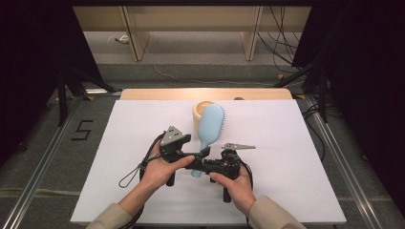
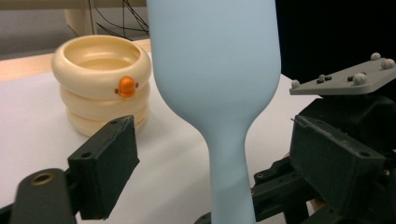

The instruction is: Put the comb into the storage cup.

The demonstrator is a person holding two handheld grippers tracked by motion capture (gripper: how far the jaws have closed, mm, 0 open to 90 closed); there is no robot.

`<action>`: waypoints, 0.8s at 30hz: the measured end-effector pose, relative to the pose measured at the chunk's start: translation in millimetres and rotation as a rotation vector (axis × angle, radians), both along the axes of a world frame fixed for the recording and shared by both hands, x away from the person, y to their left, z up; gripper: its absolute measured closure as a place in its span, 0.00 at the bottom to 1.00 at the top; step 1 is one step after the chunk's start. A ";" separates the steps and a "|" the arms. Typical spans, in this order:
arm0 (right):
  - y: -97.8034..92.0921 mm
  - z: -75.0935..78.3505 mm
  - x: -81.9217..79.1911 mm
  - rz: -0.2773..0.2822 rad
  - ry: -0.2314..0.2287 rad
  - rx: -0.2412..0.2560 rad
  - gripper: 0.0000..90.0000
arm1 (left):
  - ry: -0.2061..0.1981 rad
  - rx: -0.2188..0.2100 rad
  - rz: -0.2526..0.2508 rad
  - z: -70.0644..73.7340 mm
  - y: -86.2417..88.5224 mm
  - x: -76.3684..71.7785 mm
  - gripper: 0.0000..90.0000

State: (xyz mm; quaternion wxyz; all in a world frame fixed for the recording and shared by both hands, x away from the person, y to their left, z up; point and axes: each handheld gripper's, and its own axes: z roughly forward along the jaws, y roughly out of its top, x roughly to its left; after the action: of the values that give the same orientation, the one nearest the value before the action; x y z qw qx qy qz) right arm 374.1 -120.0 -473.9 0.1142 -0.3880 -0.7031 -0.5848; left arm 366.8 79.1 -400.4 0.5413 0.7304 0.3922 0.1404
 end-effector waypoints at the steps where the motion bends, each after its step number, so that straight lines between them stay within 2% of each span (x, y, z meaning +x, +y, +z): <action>1: -0.1 0.0 0.1 0.000 0.000 0.000 0.73 | -0.006 0.005 0.001 1.4 0.8 0.2 0.15; 3: -0.2 -0.1 0.2 0.000 -0.001 -0.003 0.73 | -0.017 0.014 -0.003 3.8 1.8 0.5 0.05; 7: 0.2 -0.8 0.4 0.003 0.003 -0.009 0.73 | -0.016 0.011 -0.021 7.0 1.3 3.6 0.00; 14: 0.3 -1.1 0.2 0.005 0.003 -0.011 0.73 | -0.028 0.029 -0.039 15.3 -6.0 12.3 0.00; 24: 0.5 -1.1 0.1 0.007 0.000 -0.013 0.73 | -0.035 0.041 -0.032 28.5 -15.3 29.9 0.00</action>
State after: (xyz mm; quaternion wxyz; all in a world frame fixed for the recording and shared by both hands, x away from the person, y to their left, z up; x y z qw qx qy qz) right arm 374.2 -119.5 -474.9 0.1138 -0.3861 -0.7085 -0.5797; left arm 396.7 63.8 -371.8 0.5351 0.7450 0.3679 0.1527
